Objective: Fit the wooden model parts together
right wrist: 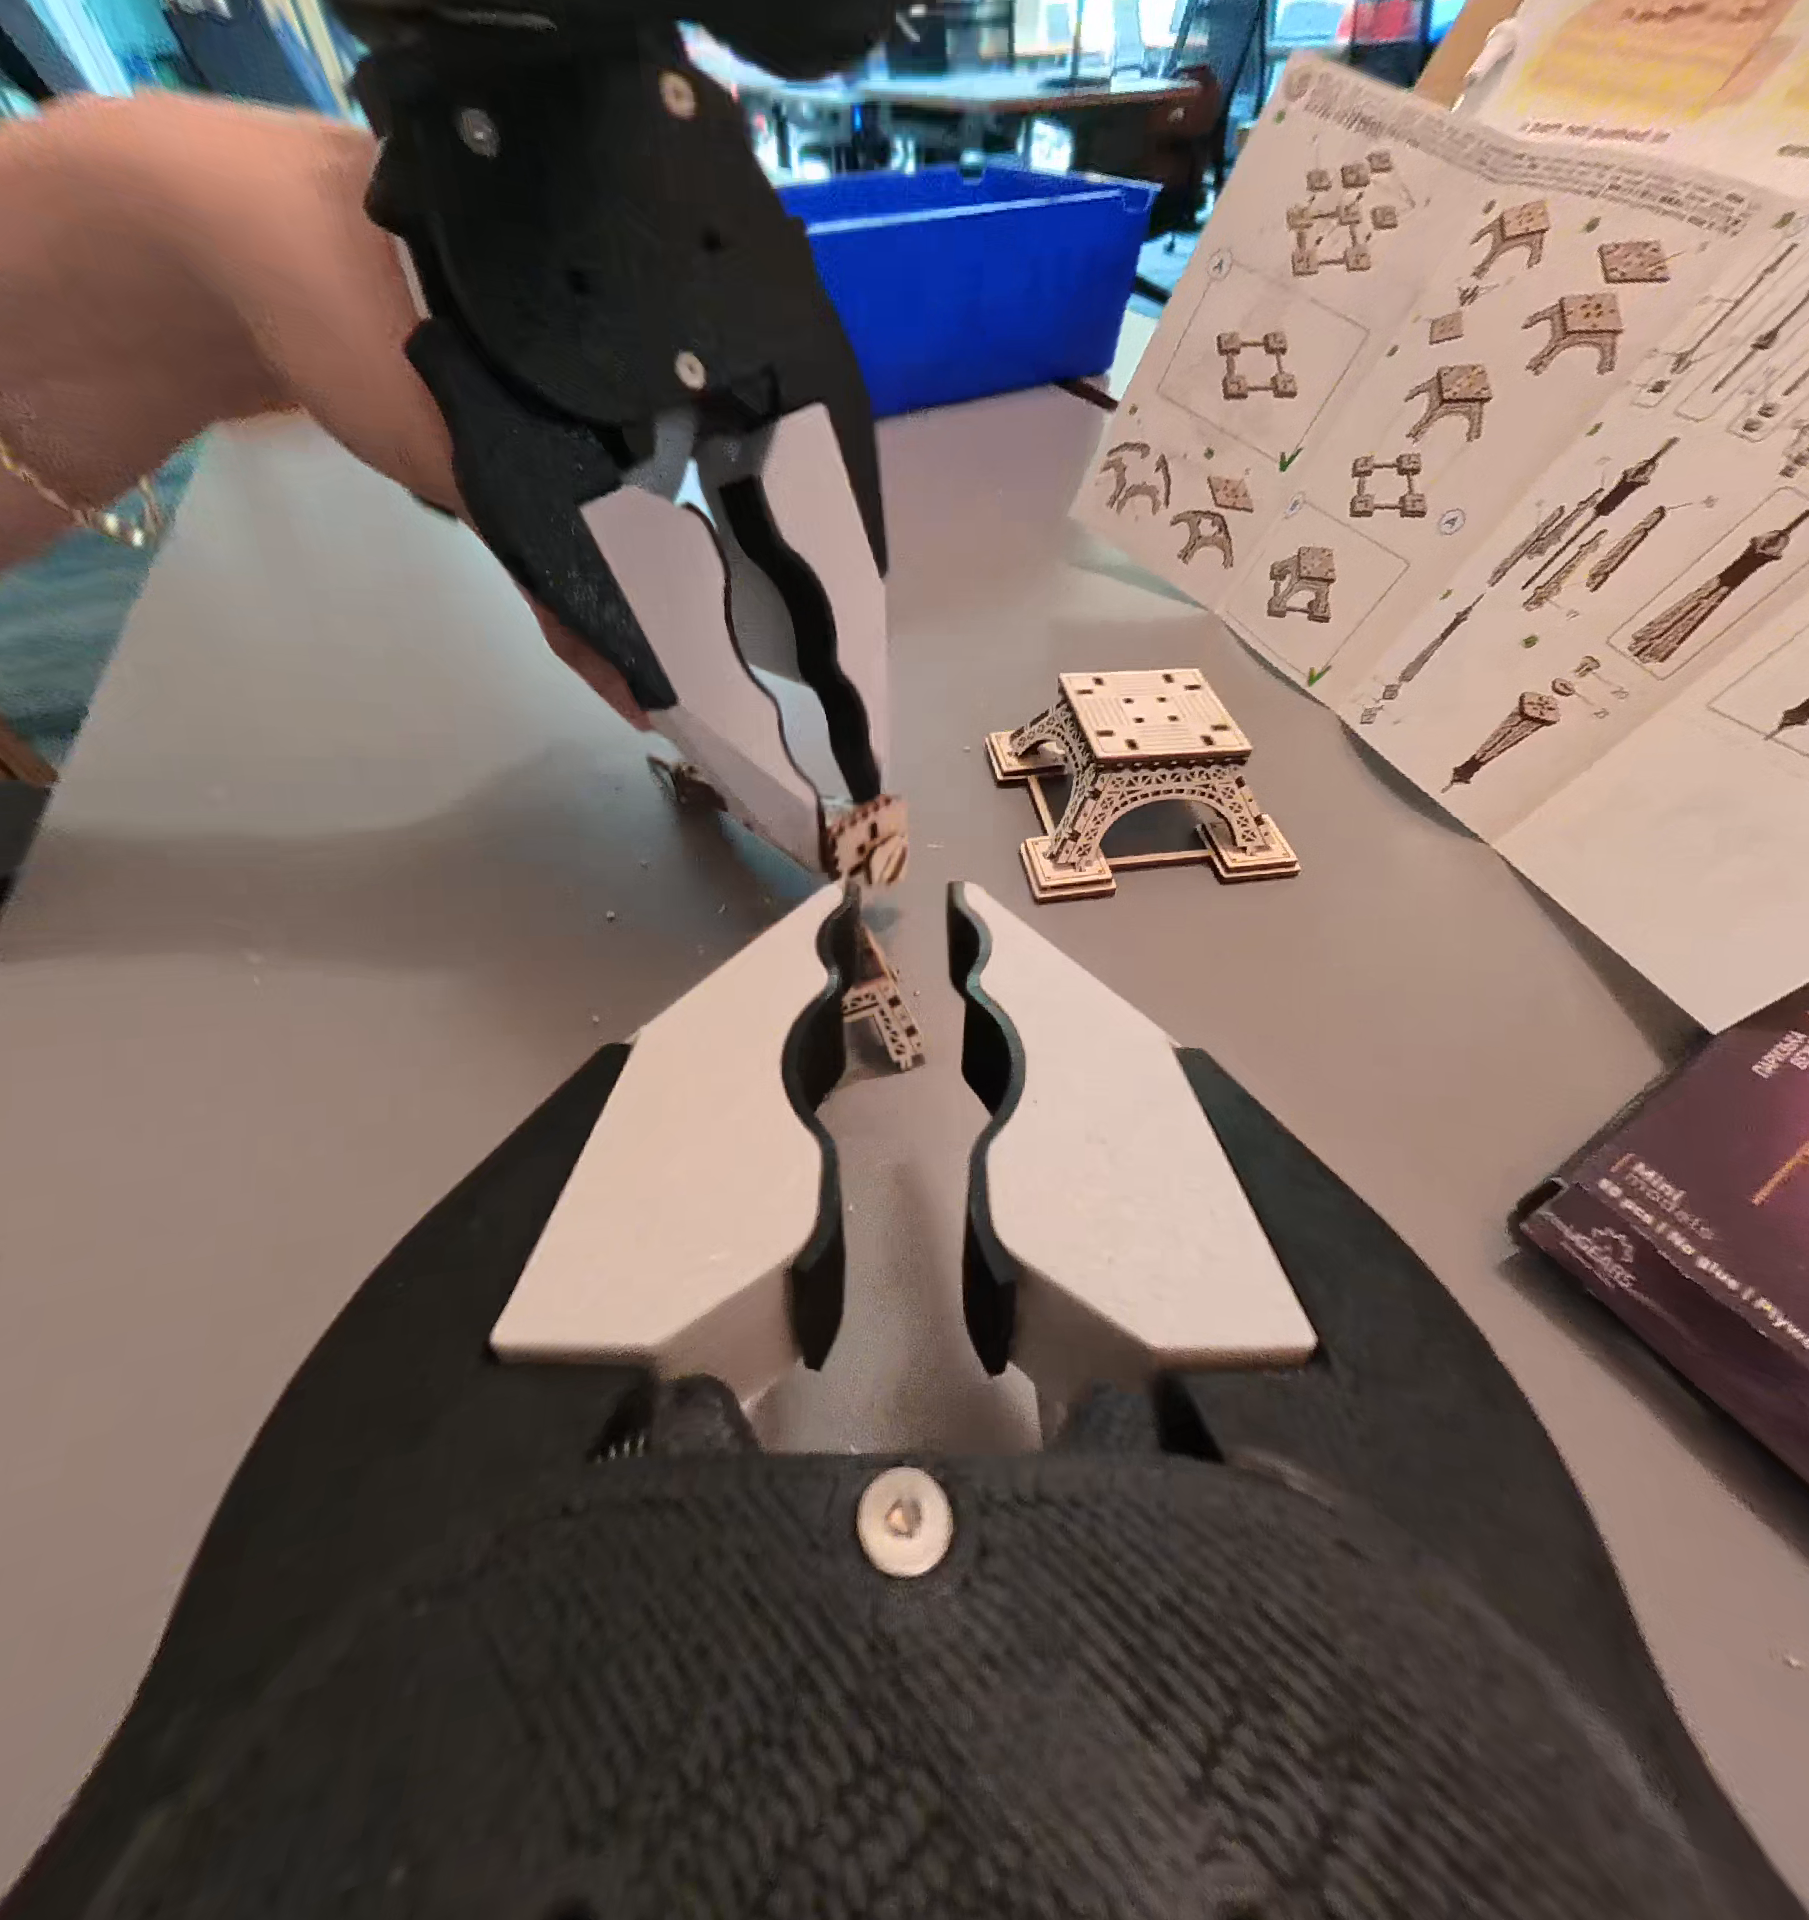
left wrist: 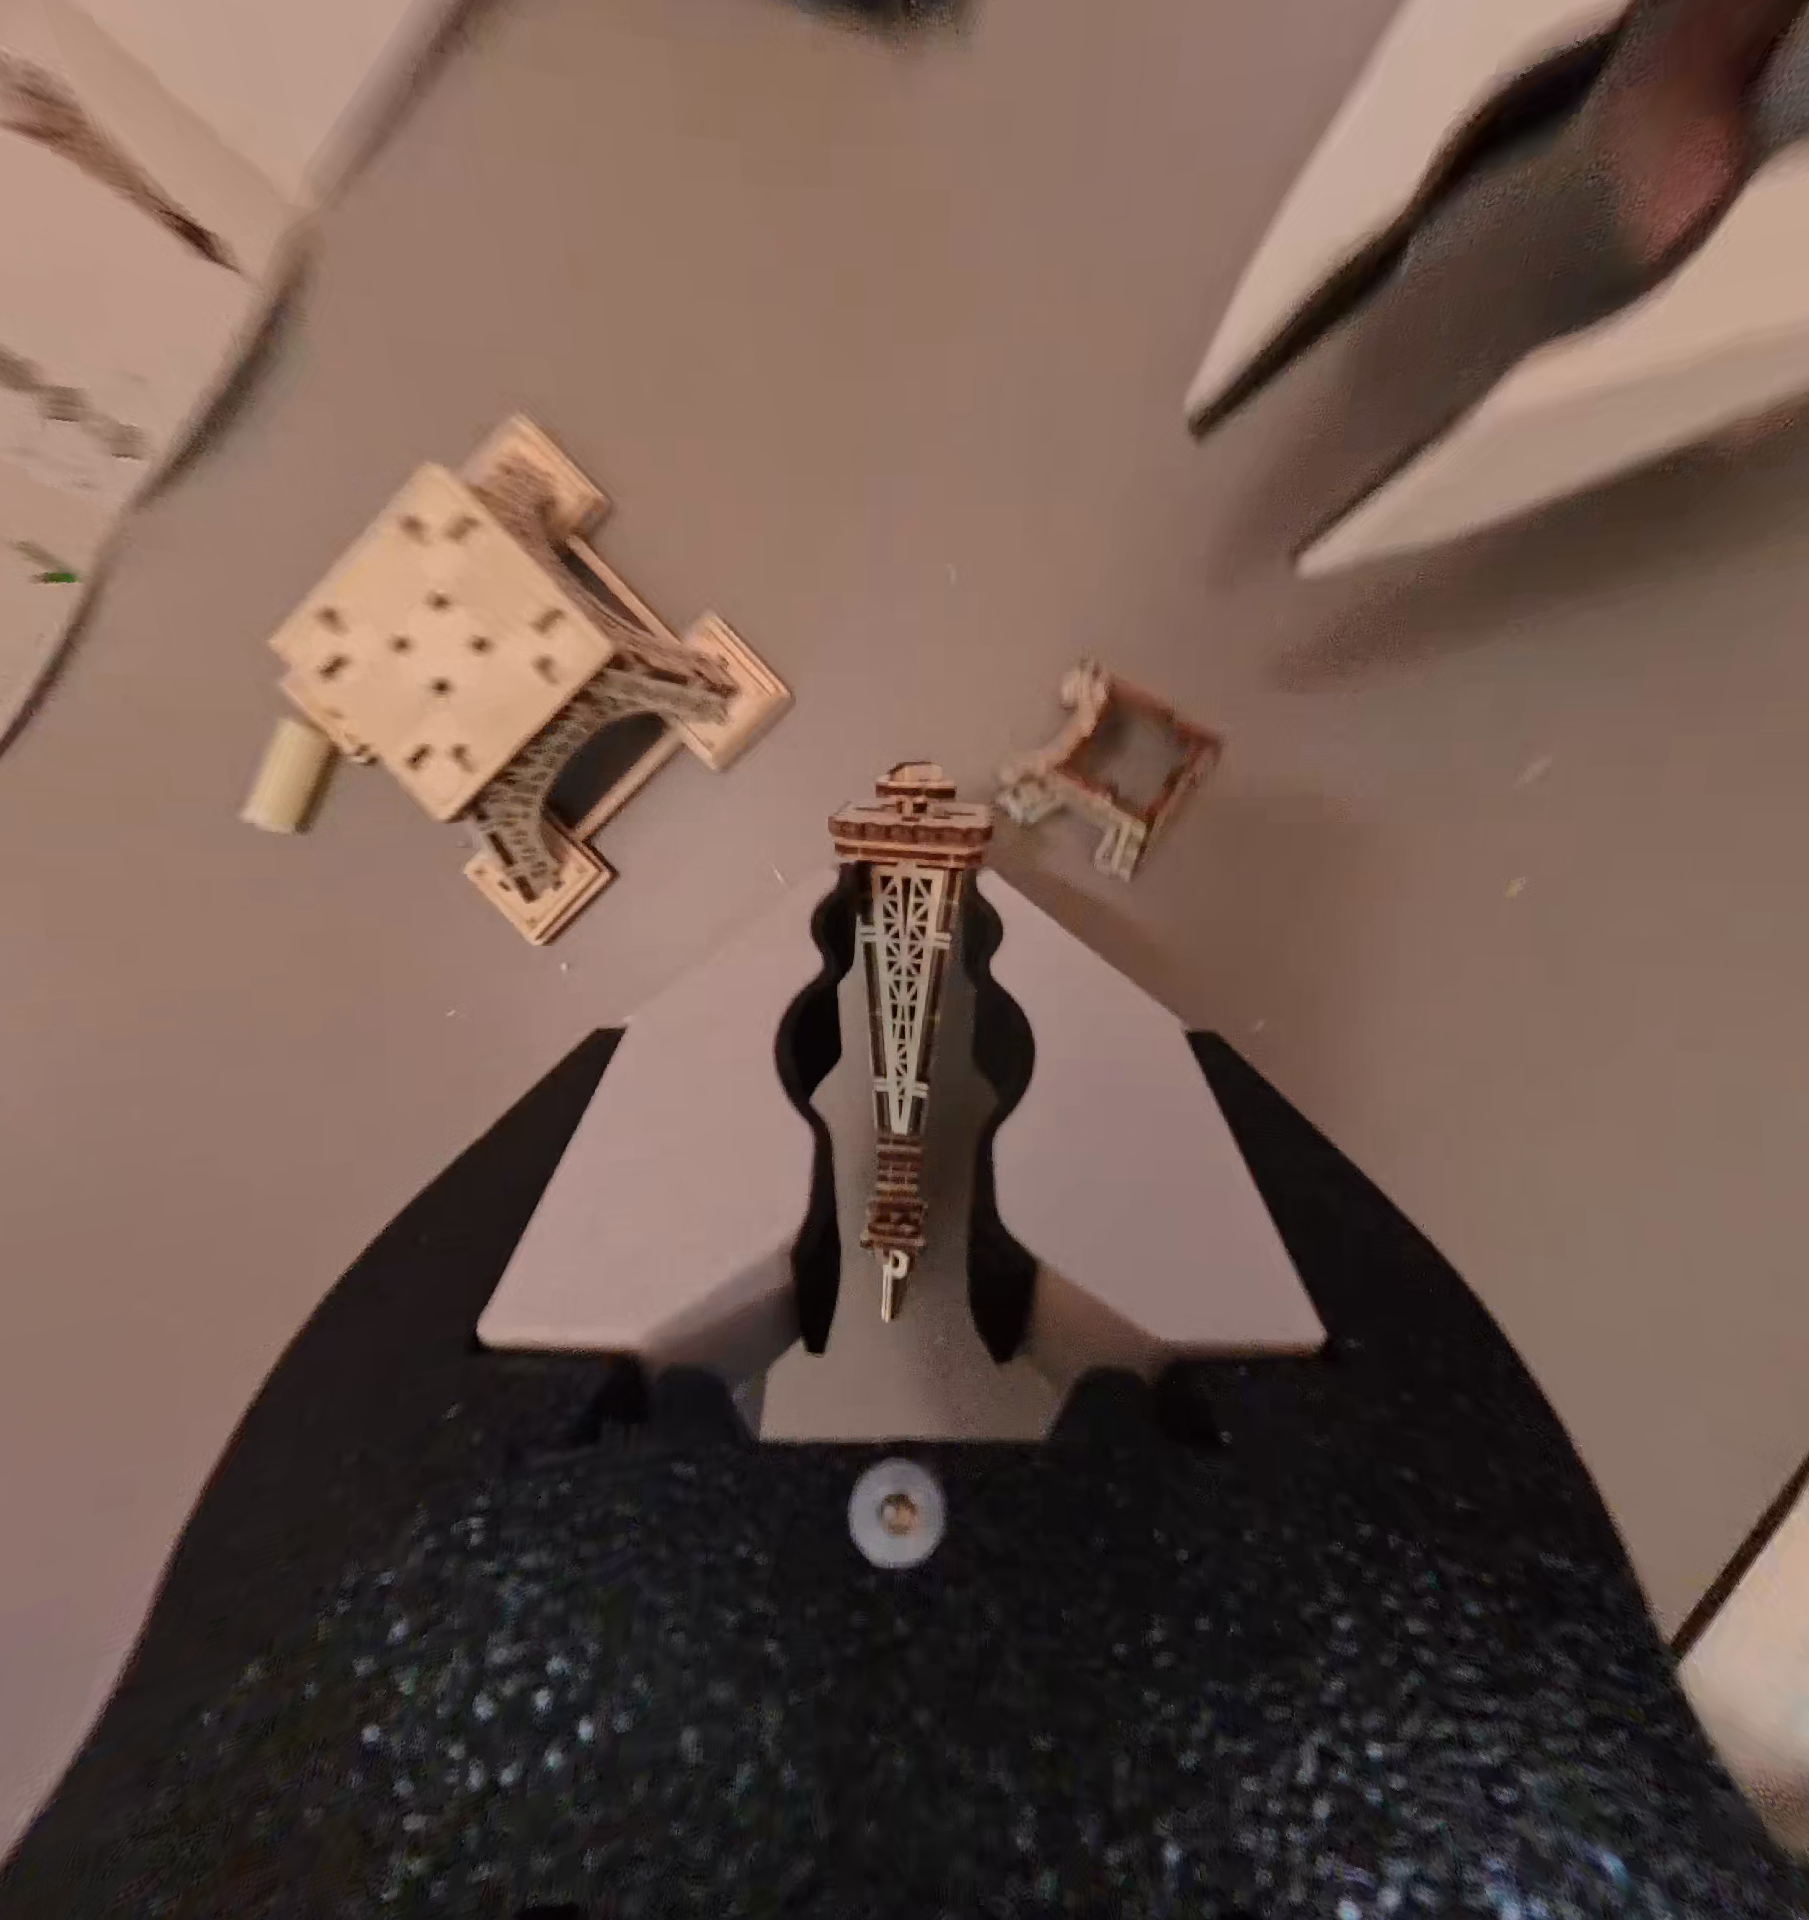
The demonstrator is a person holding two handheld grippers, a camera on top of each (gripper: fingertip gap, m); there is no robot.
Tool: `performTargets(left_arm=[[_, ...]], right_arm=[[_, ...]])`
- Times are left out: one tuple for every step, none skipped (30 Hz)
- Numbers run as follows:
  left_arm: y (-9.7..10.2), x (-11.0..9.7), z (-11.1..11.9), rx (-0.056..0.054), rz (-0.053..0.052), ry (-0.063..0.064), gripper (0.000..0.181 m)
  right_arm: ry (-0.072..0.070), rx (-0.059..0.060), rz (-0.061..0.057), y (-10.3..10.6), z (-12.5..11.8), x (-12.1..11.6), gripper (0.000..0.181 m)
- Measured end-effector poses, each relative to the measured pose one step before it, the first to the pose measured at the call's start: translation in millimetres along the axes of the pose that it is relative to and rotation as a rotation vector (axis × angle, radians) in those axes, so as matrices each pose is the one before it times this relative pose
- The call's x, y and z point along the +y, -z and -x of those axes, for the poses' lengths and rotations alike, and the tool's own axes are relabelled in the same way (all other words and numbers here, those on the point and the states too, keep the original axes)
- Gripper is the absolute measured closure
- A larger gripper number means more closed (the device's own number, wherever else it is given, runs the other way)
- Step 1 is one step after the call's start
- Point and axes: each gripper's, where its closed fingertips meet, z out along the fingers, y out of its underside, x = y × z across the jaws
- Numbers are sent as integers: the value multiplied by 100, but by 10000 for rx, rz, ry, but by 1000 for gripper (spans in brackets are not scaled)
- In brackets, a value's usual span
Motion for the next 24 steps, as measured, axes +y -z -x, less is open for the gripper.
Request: performTargets(left_arm=[[1044,-1021,92,256,-1152,834,165],[1123,-1353,-107,425,-1339,932,165],[1147,-1521,-249,504,-1391,965,165],[1049,-1401,-321,478,-1241,902,165],[890,-1283,-532,489,-1103,665,165],[723,-1206,-760,490,-1041,413,164],[561,-1064,-860,459,-904,323,165],[404,-917,-911,427,-767,238,165],[243,-836,-1057,460,-702,115,164],[99,-724,-1157,476,-635,74,164],[-39,-482,-1117,438,-453,112,164],[-165,-232,-907,305,-287,127,165],[-249,-69,-727,204,-200,59,165],[-278,78,-673,174,-94,13,165],[-290,116,-634,157,-37,13,165],[-283,42,-587,130,-70,-9,165],[-258,22,-578,139,-69,-7,164],[-244,82,-552,148,-5,3,165],[-232,116,-479,122,25,-3,165],[-189,105,-425,106,20,-19,165],[-162,97,-389,98,31,8,165],[-135,61,-354,90,14,49,165],[-119,75,-299,45,10,35,165],[-144,159,-319,61,46,1,165]], right_arm=[[-211,-35,-169,187,-158,-198,163],[-210,-52,-127,166,-103,-174,159],[-197,-88,-119,145,-14,-176,156],[-201,-142,-170,105,105,-245,153],[-250,-215,-235,38,279,-339,151],[-297,-374,-315,-42,569,-459,148],[-321,-538,-331,-127,889,-478,146],[-299,-547,-316,-213,940,-439,143],[-251,-422,-281,-288,783,-335,141],[-237,-313,-198,-346,661,-179,139],[-268,-265,-86,-375,588,0,140],[-251,-239,19,-369,591,121,140],[-114,-239,124,-303,654,219,142],[65,-163,110,-168,689,206,147],[170,2,-26,-48,553,36,148],[157,101,-95,37,485,-97,149],[129,36,-130,162,595,-204,153],[53,35,-136,269,553,-261,159],[4,22,-190,363,530,-376,160],[-27,37,-309,478,491,-528,161],[-38,72,-341,543,377,-541,165],[-32,60,-320,571,355,-505,172],[-65,141,-257,555,198,-385,173],[-33,146,-198,537,156,-265,178]])
